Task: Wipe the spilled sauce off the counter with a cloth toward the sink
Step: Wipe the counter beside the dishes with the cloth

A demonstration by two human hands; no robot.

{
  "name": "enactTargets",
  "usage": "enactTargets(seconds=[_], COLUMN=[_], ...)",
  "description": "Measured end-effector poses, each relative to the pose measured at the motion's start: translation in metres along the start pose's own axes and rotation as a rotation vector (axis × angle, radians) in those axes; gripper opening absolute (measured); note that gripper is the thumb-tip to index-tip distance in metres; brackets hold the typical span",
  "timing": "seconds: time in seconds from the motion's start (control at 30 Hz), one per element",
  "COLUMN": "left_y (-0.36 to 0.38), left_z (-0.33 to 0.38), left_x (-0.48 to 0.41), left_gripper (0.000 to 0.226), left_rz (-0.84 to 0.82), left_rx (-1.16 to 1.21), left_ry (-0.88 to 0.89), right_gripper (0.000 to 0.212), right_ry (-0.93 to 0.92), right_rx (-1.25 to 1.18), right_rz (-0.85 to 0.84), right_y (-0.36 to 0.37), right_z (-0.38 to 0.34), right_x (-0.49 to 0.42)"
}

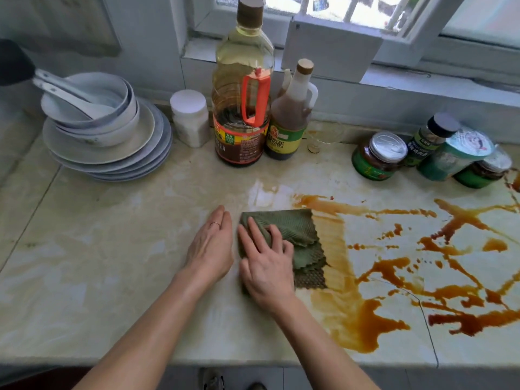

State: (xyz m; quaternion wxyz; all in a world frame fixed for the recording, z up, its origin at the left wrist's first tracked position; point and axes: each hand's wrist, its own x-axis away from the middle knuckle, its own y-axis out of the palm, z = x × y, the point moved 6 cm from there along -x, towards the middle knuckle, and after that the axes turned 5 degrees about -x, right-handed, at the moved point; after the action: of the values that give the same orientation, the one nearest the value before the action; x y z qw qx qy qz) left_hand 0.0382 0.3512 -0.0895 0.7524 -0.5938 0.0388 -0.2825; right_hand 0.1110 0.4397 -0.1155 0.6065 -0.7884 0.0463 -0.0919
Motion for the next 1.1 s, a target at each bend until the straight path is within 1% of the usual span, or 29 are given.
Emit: enactTargets(seconds=[0.07, 0.1, 0.17, 0.23, 0.27, 0.33, 0.43, 0.53, 0.6, 0.7, 0.77, 0.83, 0.87, 0.9, 1.0, 1.07, 1.1], left_y=[0.000, 0.000, -0.002, -0.003, -0.003, -0.002, 0.000, 0.001, 0.001, 0.000, 0.000, 0.001, 0.002, 0.003, 0.005, 0.003, 0.002], left_z=[0.000, 0.000, 0.000, 0.000, 0.000, -0.001, -0.004, -0.006, -0.005, -0.006, -0.005, -0.005, -0.004, -0.004, -0.003, -0.005, -0.005], left_x=[0.000, -0.001, 0.000, 0.000, 0.000, -0.002, -0.006, -0.007, -0.005, -0.005, -0.004, -0.004, -0.004, -0.004, -0.005, -0.007, -0.008], left_gripper=[0.073, 0.072, 0.071, 0.072, 0.072, 0.073, 0.076, 0.076, 0.077, 0.078, 0.080, 0.081, 0.081, 0.080, 0.082, 0.083, 0.083], left_rz=[-0.007, -0.005, -0.001, 0.001, 0.002, -0.003, -0.026, -0.044, -0.053, -0.068, -0.087, -0.083, -0.079, -0.078, -0.102, -0.114, -0.119], left_rx=[-0.004, -0.006, -0.004, -0.001, 0.002, 0.014, 0.034, 0.026, 0.020, 0.027, 0.033, 0.035, 0.034, 0.027, 0.002, -0.005, -0.004], left_ry=[-0.006, -0.003, 0.001, 0.001, 0.004, 0.012, 0.012, 0.014, 0.014, 0.010, 0.010, 0.014, 0.015, 0.018, 0.023, 0.013, 0.014], right_gripper=[0.064, 0.065, 0.065, 0.067, 0.071, 0.071, 0.060, 0.052, 0.052, 0.052, 0.051, 0.052, 0.056, 0.060, 0.058, 0.053, 0.051], right_ry=[-0.081, -0.087, 0.011, 0.147, 0.174, 0.130, -0.023, -0.058, 0.043, 0.303, 0.456, 0.494, 0.464, 0.391, 0.059, -0.033, -0.006], right_rx=[0.029, 0.052, 0.046, 0.031, 0.017, -0.002, -0.001, 0.022, 0.034, 0.011, -0.020, -0.007, -0.007, -0.006, 0.018, 0.039, 0.049], right_rz=[-0.027, -0.034, -0.038, 0.010, 0.031, 0.023, 0.011, 0.007, -0.005, 0.010, 0.030, 0.048, 0.028, 0.001, 0.013, -0.009, -0.011], right_y=[-0.005, -0.009, -0.018, -0.024, -0.024, -0.019, -0.013, -0.015, -0.022, -0.034, -0.038, -0.042, -0.040, -0.034, -0.015, -0.013, -0.014], right_z=[-0.001, 0.006, 0.027, 0.043, 0.042, 0.023, -0.006, -0.001, 0.024, 0.078, 0.102, 0.096, 0.082, 0.062, 0.009, 0.015, 0.031], right_x=[-0.021, -0.033, -0.051, -0.056, -0.056, -0.055, -0.067, -0.093, -0.110, -0.117, -0.109, -0.099, -0.095, -0.092, -0.074, -0.075, -0.077])
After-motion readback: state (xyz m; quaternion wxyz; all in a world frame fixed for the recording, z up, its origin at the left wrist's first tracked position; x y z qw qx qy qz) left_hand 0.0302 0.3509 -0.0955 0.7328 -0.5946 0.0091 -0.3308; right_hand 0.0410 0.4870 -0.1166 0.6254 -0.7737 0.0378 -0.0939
